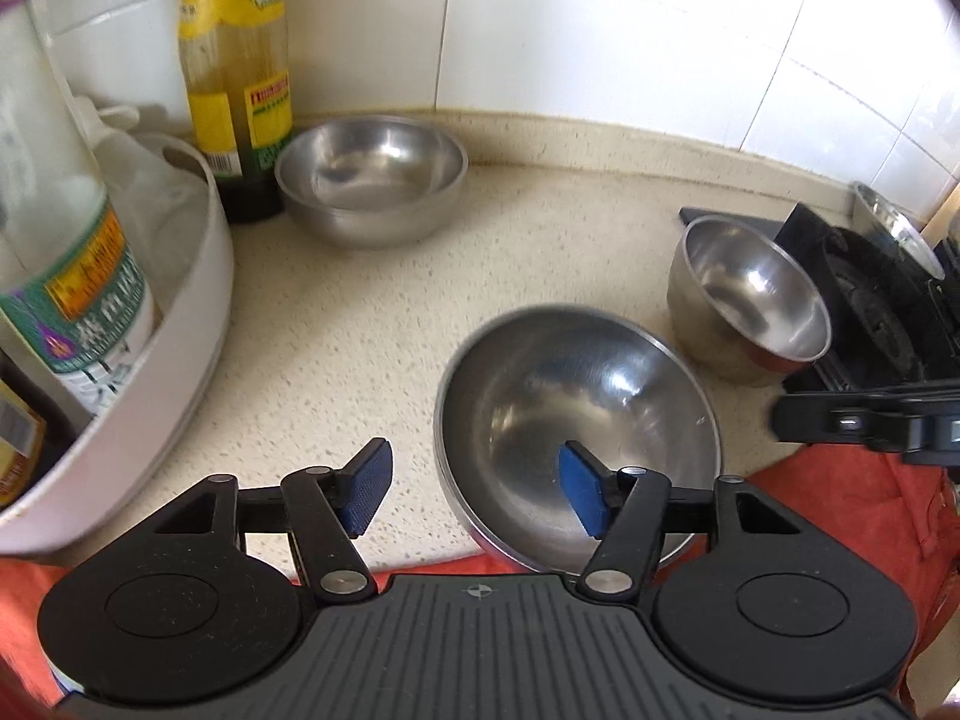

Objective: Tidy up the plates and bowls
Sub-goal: 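Close both grippers on the rim of the steel bowl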

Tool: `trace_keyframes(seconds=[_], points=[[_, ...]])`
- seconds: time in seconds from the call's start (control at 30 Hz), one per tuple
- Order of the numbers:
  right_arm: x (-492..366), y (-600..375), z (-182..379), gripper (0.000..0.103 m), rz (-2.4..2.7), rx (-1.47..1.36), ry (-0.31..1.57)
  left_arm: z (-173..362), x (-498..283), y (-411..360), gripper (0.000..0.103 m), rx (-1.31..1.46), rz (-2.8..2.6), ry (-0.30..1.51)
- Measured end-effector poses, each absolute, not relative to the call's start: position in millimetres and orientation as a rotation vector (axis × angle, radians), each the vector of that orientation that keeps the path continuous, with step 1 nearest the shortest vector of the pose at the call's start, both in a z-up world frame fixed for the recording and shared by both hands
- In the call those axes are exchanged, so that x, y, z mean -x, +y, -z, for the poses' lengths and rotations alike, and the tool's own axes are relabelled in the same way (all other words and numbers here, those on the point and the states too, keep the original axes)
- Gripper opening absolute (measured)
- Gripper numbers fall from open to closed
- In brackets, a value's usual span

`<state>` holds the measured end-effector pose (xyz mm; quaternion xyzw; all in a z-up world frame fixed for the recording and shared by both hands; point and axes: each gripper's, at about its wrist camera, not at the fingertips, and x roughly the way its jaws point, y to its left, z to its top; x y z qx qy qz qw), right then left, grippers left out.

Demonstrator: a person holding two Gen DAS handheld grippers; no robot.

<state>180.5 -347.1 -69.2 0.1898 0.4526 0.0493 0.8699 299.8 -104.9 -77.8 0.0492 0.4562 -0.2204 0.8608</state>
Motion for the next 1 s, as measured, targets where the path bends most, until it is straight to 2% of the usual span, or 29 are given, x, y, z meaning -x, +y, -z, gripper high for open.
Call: trace_keyframes(seconds=[0.07,0.13,0.23,0.33,0.5,0.7,0.83,1.0], points=[[-172,-361,64,0.023,-0.07,-0.404,0.931,71,-298,-106,0.071,-0.106,0.46,0.94],[-169,-376,62,0.023,-0.032,-0.412,0.923,64,-297,-113,0.08,-0.113,0.466,0.92],[-173,-399,64,0.024,0.01,-0.461,0.926,50,-294,-133,0.082,-0.142,0.487,0.893],[-180,-418,69,0.024,0.0,-0.536,0.922,41,-293,-160,0.088,-0.181,0.506,0.866],[-191,-438,77,0.024,-0.019,-0.595,0.912,41,-308,-200,0.091,-0.22,0.49,0.885],[-195,-449,81,0.024,-0.047,-0.634,0.91,46,-321,-220,0.09,-0.239,0.485,0.9],[-203,-454,67,0.024,-0.049,-0.607,0.871,36,-337,-201,0.089,-0.222,0.433,0.88],[-248,-426,53,0.025,-0.128,-0.524,0.884,31,-366,-153,0.089,-0.073,0.296,0.911]])
